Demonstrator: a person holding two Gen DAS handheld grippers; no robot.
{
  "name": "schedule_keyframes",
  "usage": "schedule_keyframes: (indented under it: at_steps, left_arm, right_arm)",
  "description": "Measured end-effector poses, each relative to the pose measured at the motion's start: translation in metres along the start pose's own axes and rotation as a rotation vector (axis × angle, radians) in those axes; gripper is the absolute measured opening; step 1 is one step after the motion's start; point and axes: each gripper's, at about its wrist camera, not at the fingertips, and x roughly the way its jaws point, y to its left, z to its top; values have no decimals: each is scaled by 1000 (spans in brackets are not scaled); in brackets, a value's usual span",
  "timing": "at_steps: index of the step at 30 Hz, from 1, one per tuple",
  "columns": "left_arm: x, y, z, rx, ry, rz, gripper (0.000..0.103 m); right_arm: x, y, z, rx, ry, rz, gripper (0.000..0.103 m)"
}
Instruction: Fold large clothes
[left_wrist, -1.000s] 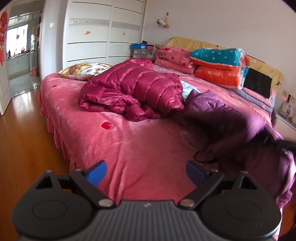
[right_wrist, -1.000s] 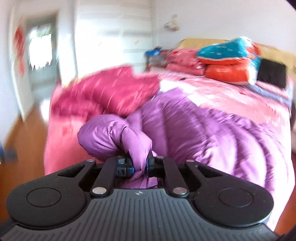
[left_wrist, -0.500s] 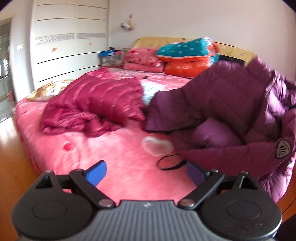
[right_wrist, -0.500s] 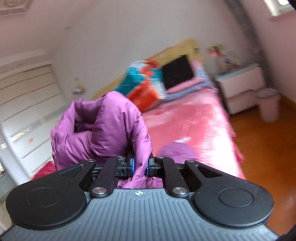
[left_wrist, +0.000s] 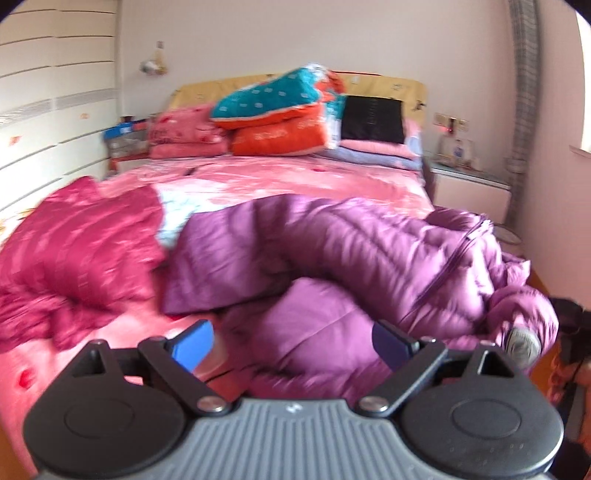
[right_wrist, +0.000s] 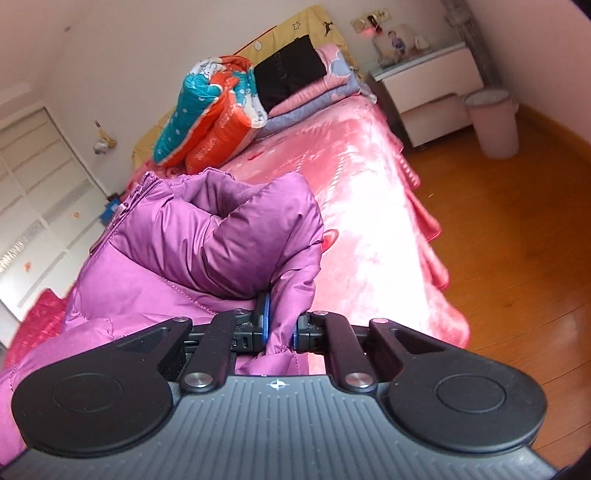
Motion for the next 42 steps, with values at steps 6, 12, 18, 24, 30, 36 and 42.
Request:
schedule_keyframes:
  at_steps: [6,12,18,24,30,36,42]
  left_arm:
    - [56,-10,32,-85,33,-118,93]
    - [120,-5,52,-275,119,-177,93]
    - [175,2,60,-431,204,-220,93]
    - [222,7,65,-581,263,-256,99]
    - [245,-2,61,-613,291,-237,95]
    - [234,-2,58,-622,236,-216,47]
    - [207,7,54,-698,169,-253,19]
  right_arm:
    - [7,-13,5,120,33,101,20]
    - [8,-16,9,127,48,146,37]
    - [6,-23,14,167,61,165,83]
    - [4,-34,17,271,85,280,102]
    - [2,-10,14,266,133,386,103]
    - [15,15,4,216,184,364,95]
    - [18,17,9,242,186,341,48]
